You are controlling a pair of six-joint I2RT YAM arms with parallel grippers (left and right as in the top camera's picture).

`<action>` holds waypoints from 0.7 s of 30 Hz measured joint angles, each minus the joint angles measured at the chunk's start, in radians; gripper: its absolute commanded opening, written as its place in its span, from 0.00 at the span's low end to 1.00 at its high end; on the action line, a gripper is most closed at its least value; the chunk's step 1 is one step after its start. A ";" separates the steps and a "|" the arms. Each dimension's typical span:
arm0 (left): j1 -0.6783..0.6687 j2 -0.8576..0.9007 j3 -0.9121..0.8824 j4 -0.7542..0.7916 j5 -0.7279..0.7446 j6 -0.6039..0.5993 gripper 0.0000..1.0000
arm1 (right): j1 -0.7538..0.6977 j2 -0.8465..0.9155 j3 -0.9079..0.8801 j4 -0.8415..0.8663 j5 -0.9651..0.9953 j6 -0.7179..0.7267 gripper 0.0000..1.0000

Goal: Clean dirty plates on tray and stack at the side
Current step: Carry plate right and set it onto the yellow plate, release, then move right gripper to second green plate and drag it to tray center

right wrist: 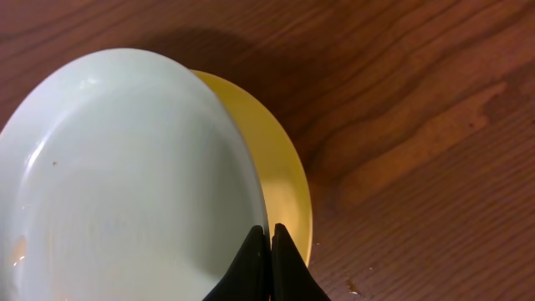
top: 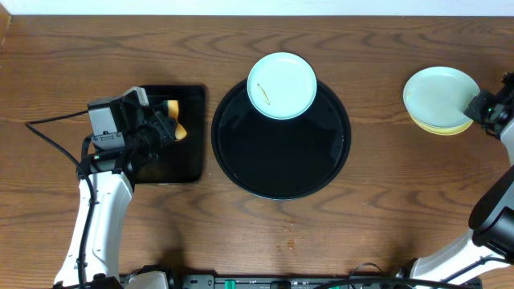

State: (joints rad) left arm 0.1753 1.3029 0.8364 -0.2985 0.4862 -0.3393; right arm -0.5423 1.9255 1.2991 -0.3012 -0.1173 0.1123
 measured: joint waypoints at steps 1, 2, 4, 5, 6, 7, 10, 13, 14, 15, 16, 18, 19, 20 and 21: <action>0.000 0.000 0.000 0.000 0.000 0.000 0.08 | 0.000 0.000 0.000 0.000 0.004 0.000 0.02; 0.000 0.000 0.000 0.000 0.000 0.000 0.08 | 0.000 0.000 0.000 0.000 0.007 -0.001 0.01; 0.000 0.000 0.000 0.000 0.000 0.000 0.08 | 0.000 0.000 0.000 0.000 0.014 -0.002 0.02; 0.000 0.000 0.000 0.000 0.000 0.000 0.08 | 0.000 0.000 0.000 0.000 0.018 -0.002 0.03; 0.000 0.000 0.000 0.000 0.000 0.000 0.08 | 0.000 0.000 0.000 0.000 0.020 -0.003 0.04; 0.000 0.000 0.000 0.000 0.000 0.000 0.08 | 0.000 0.000 0.000 0.000 0.023 -0.003 0.08; 0.000 0.000 0.000 0.000 0.000 0.000 0.08 | 0.000 0.000 0.000 0.000 0.033 -0.011 0.48; 0.000 0.000 0.000 0.000 0.000 0.000 0.08 | 0.000 0.000 0.000 -0.005 0.036 -0.029 0.57; 0.000 0.000 0.000 0.000 0.000 0.000 0.08 | 0.000 0.000 0.001 -0.013 0.033 -0.036 0.57; 0.000 0.000 0.000 0.000 0.000 0.000 0.08 | 0.000 0.000 0.002 -0.025 0.023 -0.045 0.57; 0.000 0.000 0.000 0.000 0.000 0.000 0.08 | 0.000 0.000 0.006 -0.043 0.007 -0.055 0.57; 0.000 0.000 0.000 0.000 0.000 0.002 0.08 | 0.003 0.000 0.027 -0.094 -0.039 -0.073 0.59; 0.000 0.000 0.000 0.000 0.000 0.003 0.08 | 0.008 0.000 0.045 -0.123 -0.062 -0.080 0.60; 0.000 0.000 0.000 0.000 0.000 0.005 0.08 | 0.014 0.000 0.068 -0.154 -0.085 -0.089 0.60; 0.000 0.000 0.000 0.000 0.000 0.006 0.08 | 0.027 0.000 0.101 -0.195 -0.106 -0.100 0.61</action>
State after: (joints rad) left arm 0.1753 1.3029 0.8364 -0.2985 0.4866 -0.3336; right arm -0.5156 1.9255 1.3998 -0.4965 -0.2230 0.0120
